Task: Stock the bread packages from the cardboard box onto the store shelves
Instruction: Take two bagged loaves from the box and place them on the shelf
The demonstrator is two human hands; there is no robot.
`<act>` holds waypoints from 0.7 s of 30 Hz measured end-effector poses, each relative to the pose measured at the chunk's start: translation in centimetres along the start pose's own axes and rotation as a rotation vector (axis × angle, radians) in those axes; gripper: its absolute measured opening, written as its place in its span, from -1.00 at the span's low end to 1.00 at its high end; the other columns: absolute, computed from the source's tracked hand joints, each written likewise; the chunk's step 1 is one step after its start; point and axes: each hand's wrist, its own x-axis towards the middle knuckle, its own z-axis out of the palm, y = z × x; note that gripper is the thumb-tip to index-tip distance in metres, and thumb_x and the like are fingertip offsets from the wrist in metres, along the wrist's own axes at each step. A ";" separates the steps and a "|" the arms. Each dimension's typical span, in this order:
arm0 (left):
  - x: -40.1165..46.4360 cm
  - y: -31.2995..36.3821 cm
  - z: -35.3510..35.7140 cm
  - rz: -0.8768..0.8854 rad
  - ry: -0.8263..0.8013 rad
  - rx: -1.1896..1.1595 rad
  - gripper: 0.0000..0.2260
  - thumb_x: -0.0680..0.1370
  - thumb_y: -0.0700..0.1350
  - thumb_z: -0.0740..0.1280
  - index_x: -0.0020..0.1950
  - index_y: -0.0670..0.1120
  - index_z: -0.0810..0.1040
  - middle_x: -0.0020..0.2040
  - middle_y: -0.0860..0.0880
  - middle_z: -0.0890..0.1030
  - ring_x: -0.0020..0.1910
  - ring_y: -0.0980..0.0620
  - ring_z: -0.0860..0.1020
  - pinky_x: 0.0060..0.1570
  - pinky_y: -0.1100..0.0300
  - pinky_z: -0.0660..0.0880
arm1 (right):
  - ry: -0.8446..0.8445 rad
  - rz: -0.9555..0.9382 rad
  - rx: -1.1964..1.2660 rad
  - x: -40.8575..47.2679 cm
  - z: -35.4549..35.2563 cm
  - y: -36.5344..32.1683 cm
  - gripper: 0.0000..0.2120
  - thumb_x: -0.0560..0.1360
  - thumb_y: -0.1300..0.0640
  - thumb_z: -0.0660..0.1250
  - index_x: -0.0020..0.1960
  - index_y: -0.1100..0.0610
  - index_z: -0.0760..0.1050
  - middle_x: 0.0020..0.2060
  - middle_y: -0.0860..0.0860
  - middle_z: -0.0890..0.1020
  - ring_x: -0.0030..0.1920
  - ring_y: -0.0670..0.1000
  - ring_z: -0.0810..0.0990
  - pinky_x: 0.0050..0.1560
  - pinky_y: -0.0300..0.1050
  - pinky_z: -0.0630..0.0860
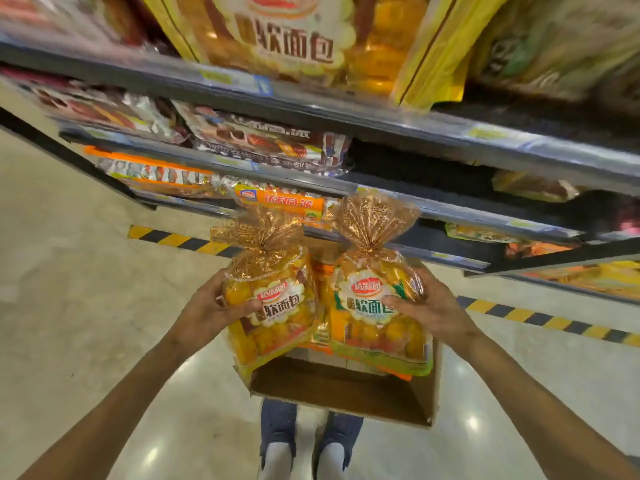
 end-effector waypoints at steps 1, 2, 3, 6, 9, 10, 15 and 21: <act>-1.1 2.0 -0.7 0.024 -0.003 -0.007 -0.49 0.43 -0.04 0.56 0.33 0.18 0.51 0.15 0.17 0.71 0.13 0.10 0.70 0.02 0.13 0.68 | 0.005 -0.017 0.027 -1.3 -0.8 -1.8 -0.43 0.42 0.05 0.61 0.35 -0.01 0.48 0.10 -0.13 0.73 0.04 -0.14 0.74 -0.11 -0.26 0.67; -2.4 3.9 -1.4 0.042 -0.001 -0.008 -0.49 0.43 -0.04 0.56 0.34 0.18 0.50 0.15 0.15 0.71 0.12 0.09 0.70 0.03 0.11 0.68 | 0.010 -0.041 0.046 -2.8 -1.7 -3.8 -0.47 0.43 0.09 0.60 0.33 -0.01 0.49 0.08 -0.12 0.73 0.05 -0.09 0.74 -0.15 -0.27 0.66; -3.7 5.9 -2.1 0.060 0.001 -0.012 -0.49 0.44 -0.05 0.56 0.34 0.16 0.51 0.15 0.13 0.72 0.12 0.08 0.70 0.04 0.09 0.68 | 0.014 -0.069 0.055 -4.3 -2.4 -5.6 -0.52 0.45 0.15 0.58 0.30 -0.02 0.49 0.05 -0.14 0.72 0.04 -0.09 0.74 -0.20 -0.30 0.64; -8.5 12.4 -4.1 0.119 0.001 -0.023 -0.53 0.45 -0.10 0.55 0.32 0.05 0.53 0.13 0.06 0.74 0.10 0.02 0.72 0.02 0.09 0.69 | 0.034 -0.138 0.057 -9.2 -4.8 -11.8 -0.51 0.48 0.19 0.55 0.30 -0.06 0.43 0.00 -0.20 0.64 -0.18 -0.31 0.71 -0.37 -0.38 0.56; -14.1 18.6 -6.6 0.172 -0.001 -0.014 -0.51 0.42 -0.10 0.56 0.32 -0.02 0.53 0.13 0.00 0.74 0.11 -0.06 0.72 0.07 0.00 0.68 | 0.005 -0.208 0.073 -14.7 -7.2 -17.5 -0.46 0.47 0.15 0.55 0.37 -0.07 0.44 0.07 -0.16 0.66 -0.17 -0.32 0.70 -0.34 -0.35 0.59; -16.1 20.6 -7.5 0.193 -0.004 -0.016 -0.50 0.43 -0.11 0.56 0.34 -0.02 0.51 0.14 0.00 0.74 0.11 -0.06 0.72 0.07 0.01 0.68 | 0.006 -0.238 0.080 -16.9 -7.8 -19.4 -0.47 0.48 0.16 0.55 0.36 -0.09 0.45 0.10 -0.13 0.67 -0.14 -0.30 0.71 -0.31 -0.32 0.61; -25.3 28.9 -12.5 0.314 -0.020 0.001 -0.49 0.48 -0.15 0.55 0.39 0.04 0.48 0.13 0.05 0.74 0.07 0.03 0.73 -0.05 0.17 0.67 | -0.003 -0.441 0.082 -27.8 -9.9 -28.3 -0.34 0.35 -0.09 0.65 0.39 -0.14 0.49 0.32 -0.08 0.65 0.31 -0.04 0.64 0.22 0.07 0.66; -34.7 37.1 -20.0 0.481 0.055 0.084 -0.34 0.34 0.06 0.64 0.39 0.08 0.49 0.15 0.11 0.73 0.11 0.08 0.71 0.10 0.03 0.64 | 0.097 -0.647 0.037 -39.7 -9.7 -37.8 -0.26 0.34 -0.12 0.61 0.40 -0.30 0.33 0.44 -0.33 0.36 0.41 -0.30 0.39 0.43 -0.23 0.36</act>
